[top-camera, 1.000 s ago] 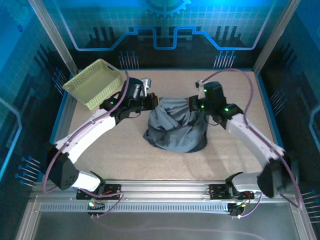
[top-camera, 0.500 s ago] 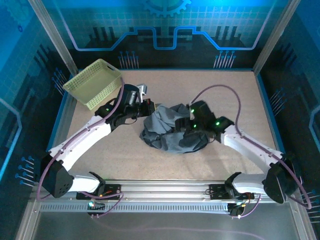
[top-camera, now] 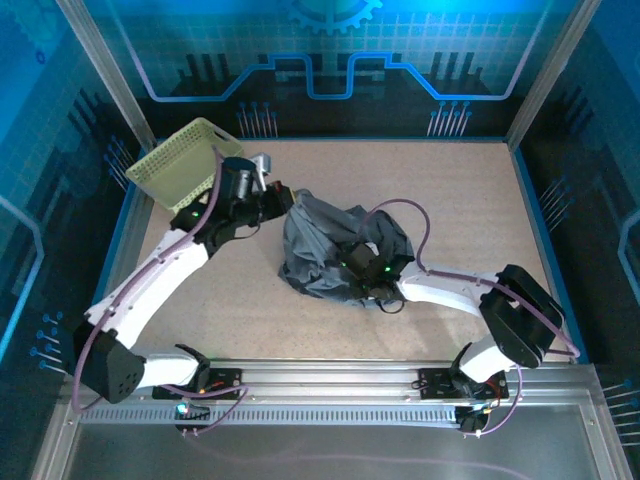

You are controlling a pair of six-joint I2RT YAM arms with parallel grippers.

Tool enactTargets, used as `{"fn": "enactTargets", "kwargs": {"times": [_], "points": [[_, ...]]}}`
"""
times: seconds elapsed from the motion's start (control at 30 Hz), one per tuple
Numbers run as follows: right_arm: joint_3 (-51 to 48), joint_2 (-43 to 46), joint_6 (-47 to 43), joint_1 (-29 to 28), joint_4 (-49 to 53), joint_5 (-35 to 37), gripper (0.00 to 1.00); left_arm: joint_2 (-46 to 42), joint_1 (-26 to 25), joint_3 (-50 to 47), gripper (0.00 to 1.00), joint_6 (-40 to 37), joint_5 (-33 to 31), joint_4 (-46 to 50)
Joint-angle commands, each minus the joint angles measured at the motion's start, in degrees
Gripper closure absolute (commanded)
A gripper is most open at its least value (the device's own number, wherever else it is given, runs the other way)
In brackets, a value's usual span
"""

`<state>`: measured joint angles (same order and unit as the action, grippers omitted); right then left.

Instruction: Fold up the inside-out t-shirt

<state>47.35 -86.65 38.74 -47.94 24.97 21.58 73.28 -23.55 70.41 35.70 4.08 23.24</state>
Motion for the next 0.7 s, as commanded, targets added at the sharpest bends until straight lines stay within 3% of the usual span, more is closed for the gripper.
{"fn": "enactTargets", "kwargs": {"times": [0.0, 0.07, 0.17, 0.33, 0.4, 0.53, 0.67], "points": [[2.05, 4.62, 0.22, 0.79, 8.21, 14.04, 0.89, -5.42, 3.77, 5.48, 1.0, -0.37, -2.98, 0.75], [2.65, 8.9, -1.14, 3.77, 11.5, 17.92, 0.97, -7.74, 6.54, 5.87, 1.0, 0.25, -3.37, 0.45], [2.66, 17.19, -6.2, 10.43, 11.42, 16.95, 1.0, -11.19, 9.24, 4.97, 1.0, 2.02, -3.22, -1.37], [2.67, 25.12, -11.87, 20.61, 8.62, 7.13, 0.97, -13.01, 9.4, 0.2, 1.0, 4.55, -0.22, -2.81], [2.4, 24.17, -12.55, 22.03, 7.62, 3.12, 0.85, -12.85, 9.4, -3.4, 1.0, 5.66, 2.58, -3.9], [2.16, 20.59, -11.25, 21.63, 8.72, 0.77, 0.44, -11.51, 9.31, -11.89, 1.0, 7.65, 8.26, -5.27], [2.23, 21.43, -12.22, 18.78, 6.66, -1.79, 0.26, -12.55, 8.92, -21.71, 1.0, 9.33, 11.74, -7.84]]}}
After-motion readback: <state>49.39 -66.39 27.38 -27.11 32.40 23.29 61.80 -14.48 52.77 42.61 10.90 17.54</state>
